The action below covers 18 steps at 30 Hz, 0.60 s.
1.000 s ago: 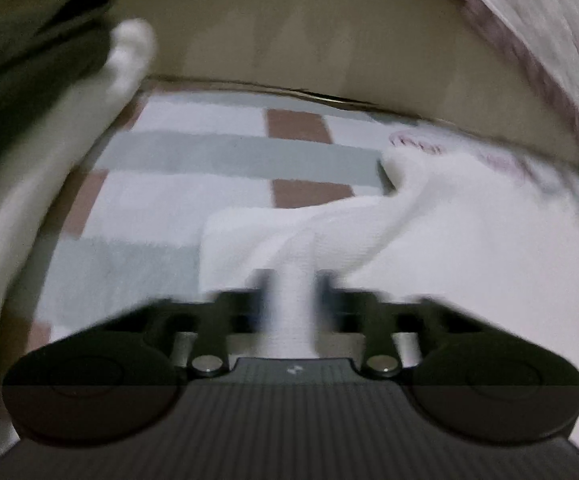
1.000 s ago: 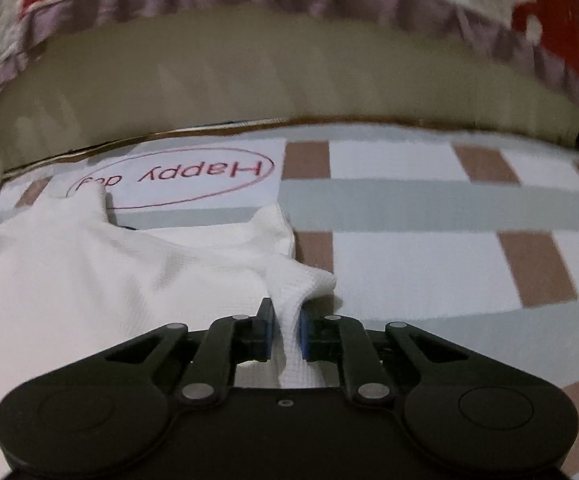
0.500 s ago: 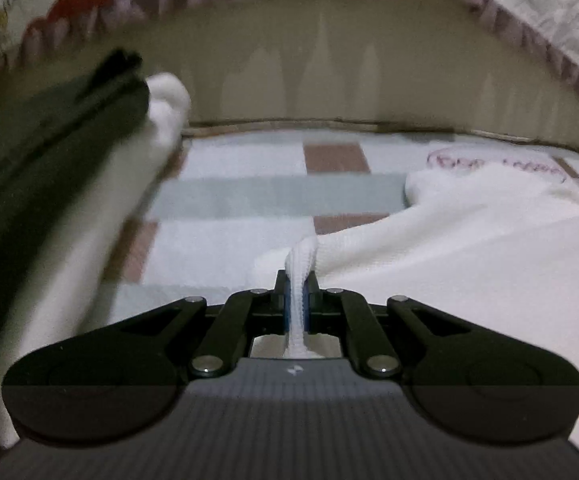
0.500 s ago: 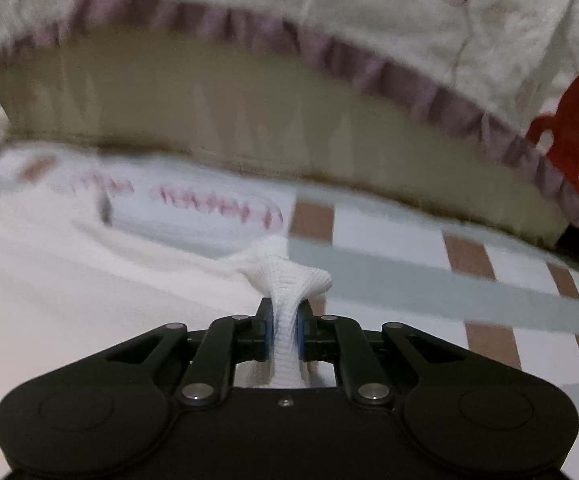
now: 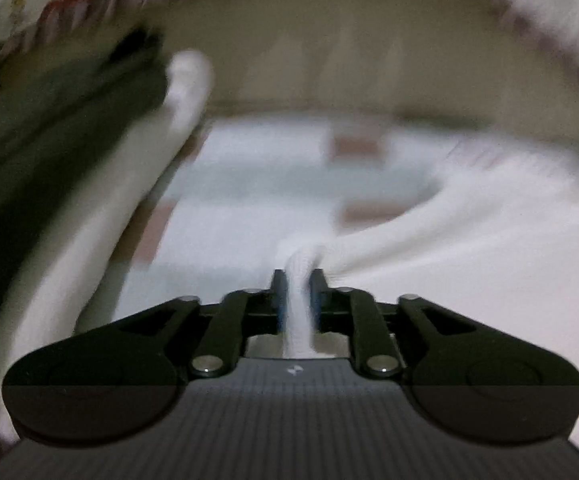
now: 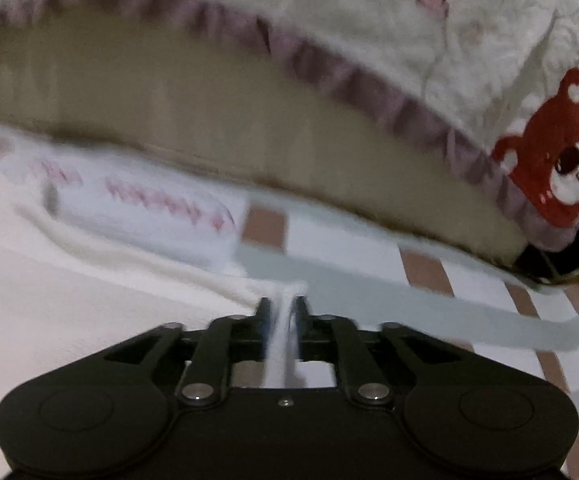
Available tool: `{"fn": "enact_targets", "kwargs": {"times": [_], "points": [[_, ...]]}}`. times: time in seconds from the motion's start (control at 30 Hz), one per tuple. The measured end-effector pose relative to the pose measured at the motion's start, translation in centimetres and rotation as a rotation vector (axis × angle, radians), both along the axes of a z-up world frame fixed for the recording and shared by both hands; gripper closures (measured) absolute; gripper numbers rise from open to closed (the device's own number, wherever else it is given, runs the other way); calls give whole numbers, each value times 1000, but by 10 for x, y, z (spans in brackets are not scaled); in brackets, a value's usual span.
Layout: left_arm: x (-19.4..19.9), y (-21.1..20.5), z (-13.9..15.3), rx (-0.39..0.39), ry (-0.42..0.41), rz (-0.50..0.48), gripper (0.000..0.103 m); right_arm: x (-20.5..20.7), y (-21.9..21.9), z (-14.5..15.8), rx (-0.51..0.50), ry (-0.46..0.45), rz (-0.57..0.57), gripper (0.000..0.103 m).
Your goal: Fold clothes
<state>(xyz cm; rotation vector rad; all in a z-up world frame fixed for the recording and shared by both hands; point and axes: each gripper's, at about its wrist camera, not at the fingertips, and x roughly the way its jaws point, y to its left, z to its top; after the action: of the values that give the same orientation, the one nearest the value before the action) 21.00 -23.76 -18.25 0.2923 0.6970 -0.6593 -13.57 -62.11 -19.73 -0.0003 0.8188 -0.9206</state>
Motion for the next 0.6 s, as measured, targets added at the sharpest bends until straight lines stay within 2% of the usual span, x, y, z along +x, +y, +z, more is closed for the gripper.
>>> {"fn": "enact_targets", "kwargs": {"times": [0.03, 0.07, 0.1, 0.13, 0.2, 0.23, 0.27, 0.33, 0.4, 0.47, 0.53, 0.6], "points": [[0, 2, 6, 4, 4, 11, 67, 0, -3, -3, 1, 18, -46, 89], [0, 5, 13, 6, 11, 20, 69, -4, -3, -1, 17, -13, -72, 88], [-3, 11, 24, -31, 12, 18, 69, -10, -2, 4, 43, -79, -84, 78], [-6, 19, 35, -79, 29, 1, 68, -15, 0, 8, 75, -136, -83, 74], [-10, 35, 50, -160, 128, -58, 67, -15, 6, 16, 141, -206, -23, 73], [-15, 39, 51, -162, 177, -75, 62, -10, 10, 20, 165, -223, 27, 71], [-20, 44, 52, -158, 224, -90, 59, -4, 14, 23, 187, -234, 78, 69], [-30, 52, 53, -151, 319, -120, 59, 10, 21, 30, 237, -257, 174, 57], [-49, 60, 49, -126, 347, -150, 57, 28, 27, 35, 301, -278, 252, 53], [-65, 65, 39, -69, 367, -132, 54, 49, 28, 36, 373, -291, 305, 50], [-77, 69, 28, -12, 381, -107, 53, 72, 28, 34, 457, -301, 337, 36], [-86, 73, 21, 17, 386, -93, 53, 96, 30, 29, 511, -308, 337, 35]]}}
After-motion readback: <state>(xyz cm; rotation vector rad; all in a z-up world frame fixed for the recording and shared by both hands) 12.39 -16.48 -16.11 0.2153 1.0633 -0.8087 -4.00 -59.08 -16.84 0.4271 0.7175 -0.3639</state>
